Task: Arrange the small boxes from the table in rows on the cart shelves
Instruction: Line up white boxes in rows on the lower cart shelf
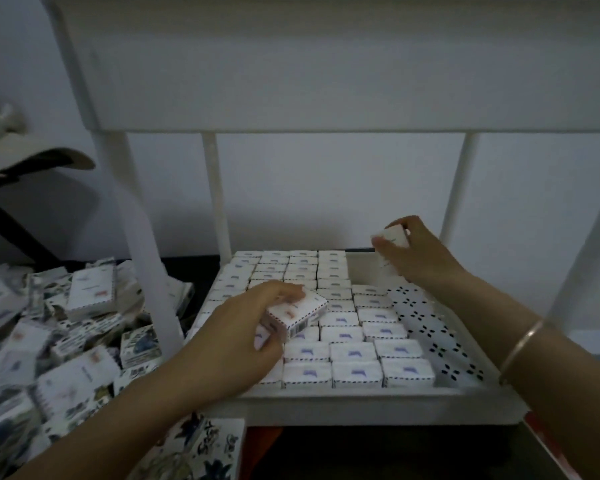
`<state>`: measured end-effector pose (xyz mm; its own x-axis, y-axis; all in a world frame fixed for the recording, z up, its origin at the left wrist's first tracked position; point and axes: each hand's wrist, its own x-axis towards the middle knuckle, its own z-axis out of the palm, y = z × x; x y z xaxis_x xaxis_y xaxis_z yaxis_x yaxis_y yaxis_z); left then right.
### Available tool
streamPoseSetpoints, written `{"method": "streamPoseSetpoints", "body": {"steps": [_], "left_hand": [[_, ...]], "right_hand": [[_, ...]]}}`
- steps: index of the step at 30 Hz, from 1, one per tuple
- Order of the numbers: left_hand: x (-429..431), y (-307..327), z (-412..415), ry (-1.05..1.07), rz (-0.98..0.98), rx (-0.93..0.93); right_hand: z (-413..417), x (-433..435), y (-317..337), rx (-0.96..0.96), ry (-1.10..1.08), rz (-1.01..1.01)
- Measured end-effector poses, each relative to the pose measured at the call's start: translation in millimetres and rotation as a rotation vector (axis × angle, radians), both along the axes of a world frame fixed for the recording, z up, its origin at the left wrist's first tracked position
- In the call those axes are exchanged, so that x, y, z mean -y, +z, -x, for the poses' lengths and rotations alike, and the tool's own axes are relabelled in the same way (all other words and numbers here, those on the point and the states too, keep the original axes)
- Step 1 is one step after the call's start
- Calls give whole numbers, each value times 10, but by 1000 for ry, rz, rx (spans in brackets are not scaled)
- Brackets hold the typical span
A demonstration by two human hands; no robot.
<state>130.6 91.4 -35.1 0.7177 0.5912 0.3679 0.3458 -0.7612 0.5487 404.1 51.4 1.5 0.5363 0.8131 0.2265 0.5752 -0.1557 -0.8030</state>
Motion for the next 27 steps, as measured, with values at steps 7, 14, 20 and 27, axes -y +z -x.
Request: {"method": "streamPoseSetpoints", "body": {"steps": [7,14,20,27], "left_hand": [[-36,24,12,-5,40,-2],[-95,358,-246,89,-181,106],[-389,730,-809,143,-191,14],[-710,677,-1437,69,-260,-112]], "right_hand": [[-98,-278,-298,101,-68,-78],[-89,-96,-223,140,120,28],[-48,15,-166,22,228,118],[-71,36,-174,-103,266,147]]}}
